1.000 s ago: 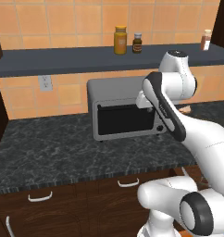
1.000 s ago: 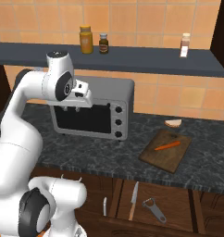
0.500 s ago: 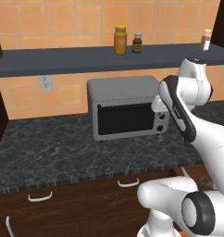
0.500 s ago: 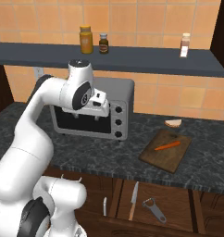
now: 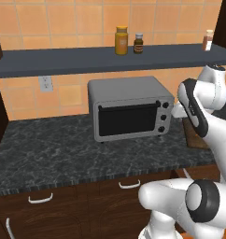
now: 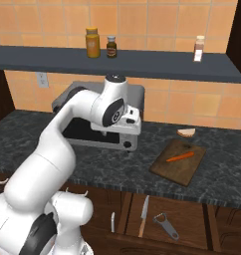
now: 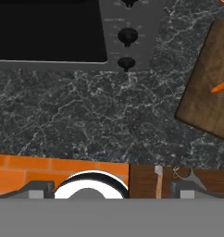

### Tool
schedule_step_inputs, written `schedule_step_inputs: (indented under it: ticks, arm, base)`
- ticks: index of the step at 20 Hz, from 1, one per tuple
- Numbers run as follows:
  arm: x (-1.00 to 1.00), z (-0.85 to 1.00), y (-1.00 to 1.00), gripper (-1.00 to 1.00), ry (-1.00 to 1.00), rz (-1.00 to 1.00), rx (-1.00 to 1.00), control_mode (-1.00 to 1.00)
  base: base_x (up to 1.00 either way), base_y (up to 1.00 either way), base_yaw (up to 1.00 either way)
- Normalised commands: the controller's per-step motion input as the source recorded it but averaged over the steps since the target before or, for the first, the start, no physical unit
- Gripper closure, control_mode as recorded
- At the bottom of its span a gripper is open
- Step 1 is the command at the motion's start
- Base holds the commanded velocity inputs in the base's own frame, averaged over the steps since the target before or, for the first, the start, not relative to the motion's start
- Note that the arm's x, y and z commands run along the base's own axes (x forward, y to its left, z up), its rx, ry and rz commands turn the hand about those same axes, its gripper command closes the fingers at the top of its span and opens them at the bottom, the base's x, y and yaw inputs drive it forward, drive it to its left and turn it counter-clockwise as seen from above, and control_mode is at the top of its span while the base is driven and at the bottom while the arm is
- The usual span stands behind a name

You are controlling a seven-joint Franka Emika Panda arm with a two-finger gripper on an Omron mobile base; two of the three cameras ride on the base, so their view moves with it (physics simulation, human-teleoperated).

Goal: Place the appropriate cutting tool for cutting the carrot skin on the cutting board.

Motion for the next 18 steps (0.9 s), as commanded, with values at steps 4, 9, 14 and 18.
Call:
schedule_step_inputs:
  ticks: [4,9,14,18]
  arm:
    - [0.0,-0.02,-0.36,-1.0,0.0,0.01,0.0,-1.0]
    - [0.0,-0.03,-0.2,-1.0,0.0,0.01,0.0,-1.0]
    - [-0.37,-0.25,-0.49,-1.0,-0.05,0.05,0.0,-1.0]
    - [-0.91,-0.55,-0.59,-1.0,0.0,0.0,0.0,-1.0]
  base:
    - [0.0,0.0,0.0]
    - [0.0,0.0,0.0]
    - [0.0,0.0,0.0]
    - [0.0,0.0,0.0]
